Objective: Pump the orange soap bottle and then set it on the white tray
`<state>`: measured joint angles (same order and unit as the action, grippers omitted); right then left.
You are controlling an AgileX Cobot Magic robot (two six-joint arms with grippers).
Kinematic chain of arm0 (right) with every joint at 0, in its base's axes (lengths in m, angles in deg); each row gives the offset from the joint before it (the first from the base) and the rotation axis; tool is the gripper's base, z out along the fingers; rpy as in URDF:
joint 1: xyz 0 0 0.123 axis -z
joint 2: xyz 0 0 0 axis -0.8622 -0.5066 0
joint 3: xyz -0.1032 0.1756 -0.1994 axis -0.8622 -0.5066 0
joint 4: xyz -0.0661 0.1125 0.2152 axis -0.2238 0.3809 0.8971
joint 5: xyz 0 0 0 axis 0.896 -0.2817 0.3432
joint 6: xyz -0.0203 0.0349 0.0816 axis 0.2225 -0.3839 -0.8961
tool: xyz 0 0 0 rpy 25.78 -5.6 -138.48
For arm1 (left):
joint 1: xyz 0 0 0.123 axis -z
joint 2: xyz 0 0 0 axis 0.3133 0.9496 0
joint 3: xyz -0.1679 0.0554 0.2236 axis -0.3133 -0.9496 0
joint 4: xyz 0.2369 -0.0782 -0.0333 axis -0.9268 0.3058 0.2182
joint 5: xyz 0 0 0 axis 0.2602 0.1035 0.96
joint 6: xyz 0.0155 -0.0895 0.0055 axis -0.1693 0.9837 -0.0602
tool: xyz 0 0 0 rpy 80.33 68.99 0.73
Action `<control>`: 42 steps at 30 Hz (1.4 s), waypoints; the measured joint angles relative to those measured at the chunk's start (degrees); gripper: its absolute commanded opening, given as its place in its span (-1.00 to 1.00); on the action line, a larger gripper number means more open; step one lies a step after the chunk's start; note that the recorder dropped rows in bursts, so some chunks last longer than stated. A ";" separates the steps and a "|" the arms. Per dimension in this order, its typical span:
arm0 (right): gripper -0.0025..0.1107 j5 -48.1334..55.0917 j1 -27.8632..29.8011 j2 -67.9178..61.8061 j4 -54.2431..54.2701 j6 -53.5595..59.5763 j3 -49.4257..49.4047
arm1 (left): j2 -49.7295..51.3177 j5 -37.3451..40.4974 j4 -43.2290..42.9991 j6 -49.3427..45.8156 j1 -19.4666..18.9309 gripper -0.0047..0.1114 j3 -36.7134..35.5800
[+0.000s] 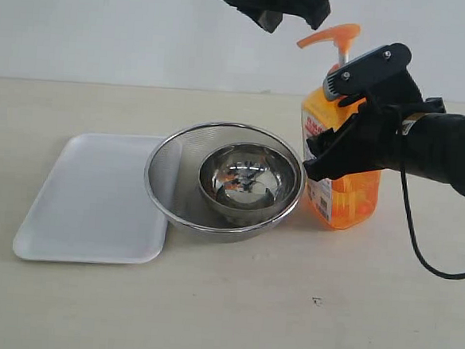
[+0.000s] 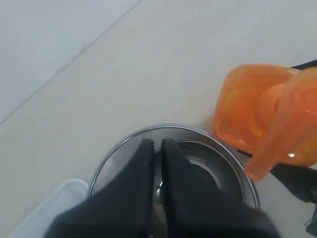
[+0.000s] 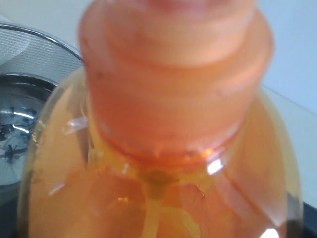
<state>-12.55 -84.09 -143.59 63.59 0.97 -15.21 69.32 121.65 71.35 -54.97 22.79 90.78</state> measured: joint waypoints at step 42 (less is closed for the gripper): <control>-0.96 -3.13 0.00 -0.37 13.82 8.35 -0.43 | -0.28 -6.36 9.65 -12.40 0.00 -0.84 0.00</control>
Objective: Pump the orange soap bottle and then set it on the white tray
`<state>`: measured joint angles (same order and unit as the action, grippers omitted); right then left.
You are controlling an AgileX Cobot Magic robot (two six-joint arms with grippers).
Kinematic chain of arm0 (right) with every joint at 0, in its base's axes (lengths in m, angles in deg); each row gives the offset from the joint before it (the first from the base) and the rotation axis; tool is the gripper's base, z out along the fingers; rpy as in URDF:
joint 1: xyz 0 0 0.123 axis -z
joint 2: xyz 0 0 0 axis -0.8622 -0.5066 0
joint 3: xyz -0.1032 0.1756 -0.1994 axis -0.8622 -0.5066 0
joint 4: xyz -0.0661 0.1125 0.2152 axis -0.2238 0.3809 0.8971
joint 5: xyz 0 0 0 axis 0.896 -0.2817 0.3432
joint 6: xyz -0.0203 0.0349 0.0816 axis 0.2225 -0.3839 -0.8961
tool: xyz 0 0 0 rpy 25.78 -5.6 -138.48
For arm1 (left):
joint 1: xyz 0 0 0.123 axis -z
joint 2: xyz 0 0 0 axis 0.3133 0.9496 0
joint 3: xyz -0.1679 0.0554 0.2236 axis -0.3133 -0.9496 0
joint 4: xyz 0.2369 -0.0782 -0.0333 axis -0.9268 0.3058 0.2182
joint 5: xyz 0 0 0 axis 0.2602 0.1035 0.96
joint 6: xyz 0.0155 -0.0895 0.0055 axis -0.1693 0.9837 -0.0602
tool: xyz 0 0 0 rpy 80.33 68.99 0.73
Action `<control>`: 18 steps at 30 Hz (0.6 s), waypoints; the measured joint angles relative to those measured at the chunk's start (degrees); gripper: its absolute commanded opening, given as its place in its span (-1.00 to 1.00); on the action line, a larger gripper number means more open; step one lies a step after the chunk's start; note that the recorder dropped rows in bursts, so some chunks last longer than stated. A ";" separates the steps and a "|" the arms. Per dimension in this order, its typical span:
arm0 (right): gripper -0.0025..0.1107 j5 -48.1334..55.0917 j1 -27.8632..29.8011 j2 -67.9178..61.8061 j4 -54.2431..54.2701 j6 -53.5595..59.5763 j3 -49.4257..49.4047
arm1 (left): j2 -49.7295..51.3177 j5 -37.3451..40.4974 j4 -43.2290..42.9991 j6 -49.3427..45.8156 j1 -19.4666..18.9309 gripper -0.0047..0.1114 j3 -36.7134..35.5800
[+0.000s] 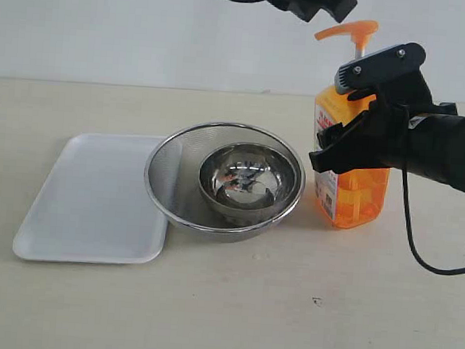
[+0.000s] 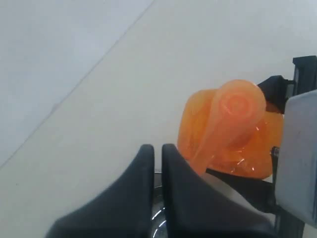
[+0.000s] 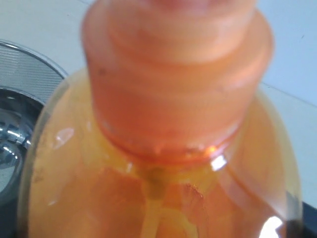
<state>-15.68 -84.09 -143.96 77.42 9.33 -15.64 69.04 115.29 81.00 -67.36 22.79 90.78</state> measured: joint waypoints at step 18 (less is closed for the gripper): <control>-0.96 0.11 0.00 0.00 0.00 0.00 0.00 | 1.54 -4.00 1.29 -0.66 0.00 -0.84 0.00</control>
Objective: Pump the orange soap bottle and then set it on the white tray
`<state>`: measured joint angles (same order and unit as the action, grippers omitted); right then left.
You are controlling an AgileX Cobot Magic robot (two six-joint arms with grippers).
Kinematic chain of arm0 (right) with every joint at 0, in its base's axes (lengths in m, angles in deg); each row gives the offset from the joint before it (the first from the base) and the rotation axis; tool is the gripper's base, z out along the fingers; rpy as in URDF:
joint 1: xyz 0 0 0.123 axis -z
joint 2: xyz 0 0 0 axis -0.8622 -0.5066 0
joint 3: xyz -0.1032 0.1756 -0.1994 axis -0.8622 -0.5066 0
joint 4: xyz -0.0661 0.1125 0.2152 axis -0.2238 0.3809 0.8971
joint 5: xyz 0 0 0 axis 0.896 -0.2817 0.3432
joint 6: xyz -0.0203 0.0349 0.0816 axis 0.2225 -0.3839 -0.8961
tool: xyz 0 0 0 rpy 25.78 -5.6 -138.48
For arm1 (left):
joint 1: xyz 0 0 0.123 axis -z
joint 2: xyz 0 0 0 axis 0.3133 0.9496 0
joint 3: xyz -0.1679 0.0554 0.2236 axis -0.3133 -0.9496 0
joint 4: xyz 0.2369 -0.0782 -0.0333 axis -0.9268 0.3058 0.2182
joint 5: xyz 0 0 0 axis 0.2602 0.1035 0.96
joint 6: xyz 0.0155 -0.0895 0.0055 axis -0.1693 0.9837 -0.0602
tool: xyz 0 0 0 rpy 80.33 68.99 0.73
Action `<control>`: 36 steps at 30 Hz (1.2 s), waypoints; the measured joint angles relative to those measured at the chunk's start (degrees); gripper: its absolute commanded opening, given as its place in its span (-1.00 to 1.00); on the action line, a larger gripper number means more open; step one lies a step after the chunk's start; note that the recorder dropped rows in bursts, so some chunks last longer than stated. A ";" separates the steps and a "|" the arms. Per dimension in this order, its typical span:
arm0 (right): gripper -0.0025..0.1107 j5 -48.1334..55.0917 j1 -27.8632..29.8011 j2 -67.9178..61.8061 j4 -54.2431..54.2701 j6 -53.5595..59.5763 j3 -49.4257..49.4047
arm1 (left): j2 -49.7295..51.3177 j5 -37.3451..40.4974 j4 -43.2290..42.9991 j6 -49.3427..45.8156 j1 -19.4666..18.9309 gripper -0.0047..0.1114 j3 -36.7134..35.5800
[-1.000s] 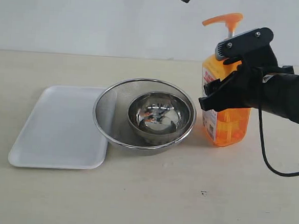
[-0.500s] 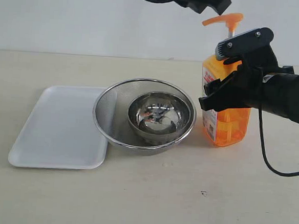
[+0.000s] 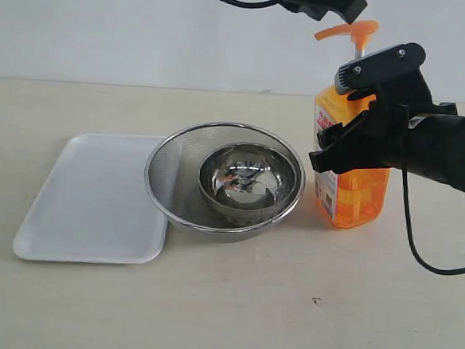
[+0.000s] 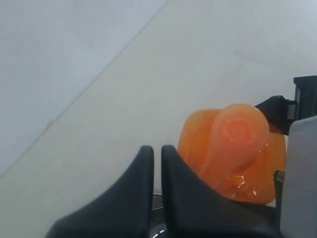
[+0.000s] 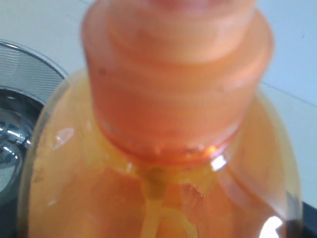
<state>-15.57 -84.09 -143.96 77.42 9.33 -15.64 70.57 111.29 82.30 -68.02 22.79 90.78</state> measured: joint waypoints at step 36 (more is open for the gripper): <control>-0.96 0.24 0.00 0.00 0.00 0.00 0.00 | 0.85 4.27 1.87 0.00 0.00 -0.84 0.00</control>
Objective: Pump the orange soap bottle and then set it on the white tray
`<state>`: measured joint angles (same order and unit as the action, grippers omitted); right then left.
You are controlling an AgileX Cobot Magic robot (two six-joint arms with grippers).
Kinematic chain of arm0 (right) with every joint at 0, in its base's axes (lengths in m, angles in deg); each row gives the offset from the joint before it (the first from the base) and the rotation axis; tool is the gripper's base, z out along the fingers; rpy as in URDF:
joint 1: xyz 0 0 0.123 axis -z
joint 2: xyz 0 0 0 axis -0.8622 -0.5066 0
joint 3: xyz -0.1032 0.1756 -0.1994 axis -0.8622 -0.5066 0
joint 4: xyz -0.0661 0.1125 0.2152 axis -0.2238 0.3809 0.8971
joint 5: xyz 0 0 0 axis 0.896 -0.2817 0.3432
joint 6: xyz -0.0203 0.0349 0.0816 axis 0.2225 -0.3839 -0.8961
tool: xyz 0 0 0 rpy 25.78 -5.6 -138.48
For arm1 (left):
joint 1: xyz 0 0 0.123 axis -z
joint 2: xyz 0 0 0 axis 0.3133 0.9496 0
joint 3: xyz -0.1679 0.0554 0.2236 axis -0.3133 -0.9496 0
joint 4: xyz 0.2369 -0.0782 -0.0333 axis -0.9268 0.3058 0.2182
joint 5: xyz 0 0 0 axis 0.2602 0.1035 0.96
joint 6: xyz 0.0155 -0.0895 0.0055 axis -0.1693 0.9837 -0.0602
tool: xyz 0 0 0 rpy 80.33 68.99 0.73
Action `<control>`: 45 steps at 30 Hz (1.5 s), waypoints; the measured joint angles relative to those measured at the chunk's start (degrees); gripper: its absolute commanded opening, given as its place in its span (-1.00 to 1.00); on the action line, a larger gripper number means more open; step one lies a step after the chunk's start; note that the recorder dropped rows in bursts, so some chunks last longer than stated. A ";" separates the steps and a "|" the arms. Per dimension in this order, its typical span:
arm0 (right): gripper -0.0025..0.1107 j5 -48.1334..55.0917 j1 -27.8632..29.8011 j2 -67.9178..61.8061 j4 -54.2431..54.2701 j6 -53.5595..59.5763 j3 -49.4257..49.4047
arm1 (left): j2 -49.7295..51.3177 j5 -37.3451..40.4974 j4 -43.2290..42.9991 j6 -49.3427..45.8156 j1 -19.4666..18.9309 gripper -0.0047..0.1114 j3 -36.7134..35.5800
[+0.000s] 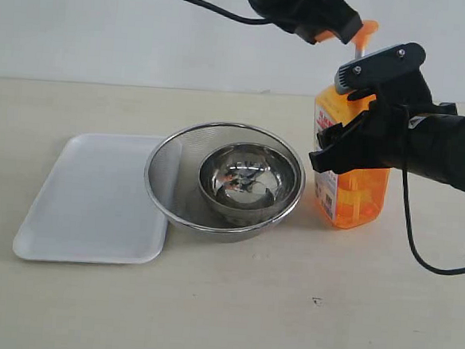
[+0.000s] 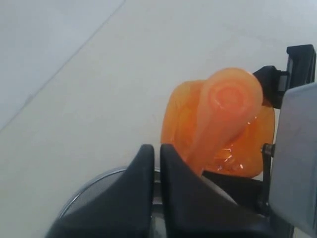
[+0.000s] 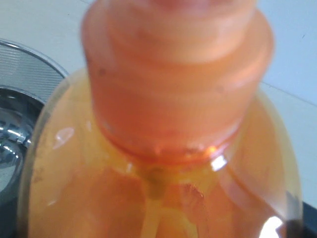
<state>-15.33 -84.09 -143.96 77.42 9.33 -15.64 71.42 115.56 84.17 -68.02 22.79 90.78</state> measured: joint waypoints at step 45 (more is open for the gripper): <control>-0.96 2.08 -0.02 0.00 -0.53 8.40 0.34 | -5.21 3.47 10.50 -7.20 0.00 -0.84 0.09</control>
<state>-13.25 -84.11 -143.96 76.89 17.73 -15.31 66.22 119.03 94.67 -75.22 22.79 90.87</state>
